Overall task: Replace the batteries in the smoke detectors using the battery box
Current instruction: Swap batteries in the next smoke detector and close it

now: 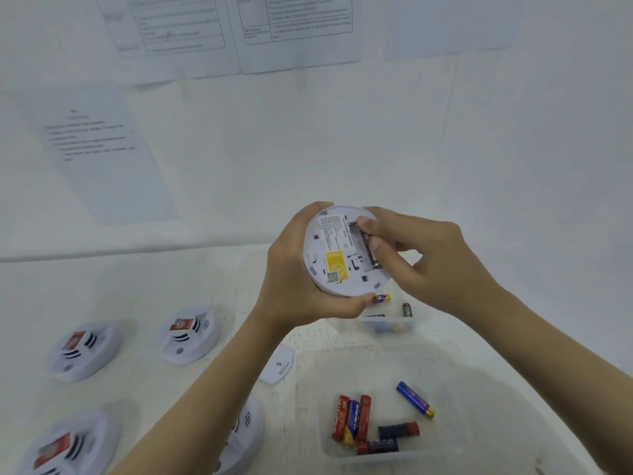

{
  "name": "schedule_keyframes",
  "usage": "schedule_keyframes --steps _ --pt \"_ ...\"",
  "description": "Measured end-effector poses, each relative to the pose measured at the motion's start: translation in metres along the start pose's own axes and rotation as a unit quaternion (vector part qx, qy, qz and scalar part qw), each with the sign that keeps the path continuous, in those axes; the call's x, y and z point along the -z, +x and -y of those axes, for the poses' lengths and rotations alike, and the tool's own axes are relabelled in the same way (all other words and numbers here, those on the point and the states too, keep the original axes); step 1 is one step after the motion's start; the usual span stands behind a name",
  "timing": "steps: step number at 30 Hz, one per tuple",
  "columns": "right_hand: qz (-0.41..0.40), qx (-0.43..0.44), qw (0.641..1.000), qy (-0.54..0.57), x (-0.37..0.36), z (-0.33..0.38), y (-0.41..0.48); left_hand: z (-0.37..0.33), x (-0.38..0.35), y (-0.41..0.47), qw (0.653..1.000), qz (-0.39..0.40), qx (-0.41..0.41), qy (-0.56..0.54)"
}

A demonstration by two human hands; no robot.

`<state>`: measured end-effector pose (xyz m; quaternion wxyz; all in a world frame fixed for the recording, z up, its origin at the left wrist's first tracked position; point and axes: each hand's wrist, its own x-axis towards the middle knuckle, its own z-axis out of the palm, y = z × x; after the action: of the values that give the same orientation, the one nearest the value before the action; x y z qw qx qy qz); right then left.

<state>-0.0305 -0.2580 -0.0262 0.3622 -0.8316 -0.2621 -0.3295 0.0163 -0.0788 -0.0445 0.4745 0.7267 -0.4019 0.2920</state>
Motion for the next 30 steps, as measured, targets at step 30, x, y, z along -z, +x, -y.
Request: schedule_keyframes --steps 30 --pt "0.47 -0.218 0.746 -0.419 -0.042 -0.078 -0.014 0.042 0.01 -0.036 0.987 0.026 0.15 0.048"
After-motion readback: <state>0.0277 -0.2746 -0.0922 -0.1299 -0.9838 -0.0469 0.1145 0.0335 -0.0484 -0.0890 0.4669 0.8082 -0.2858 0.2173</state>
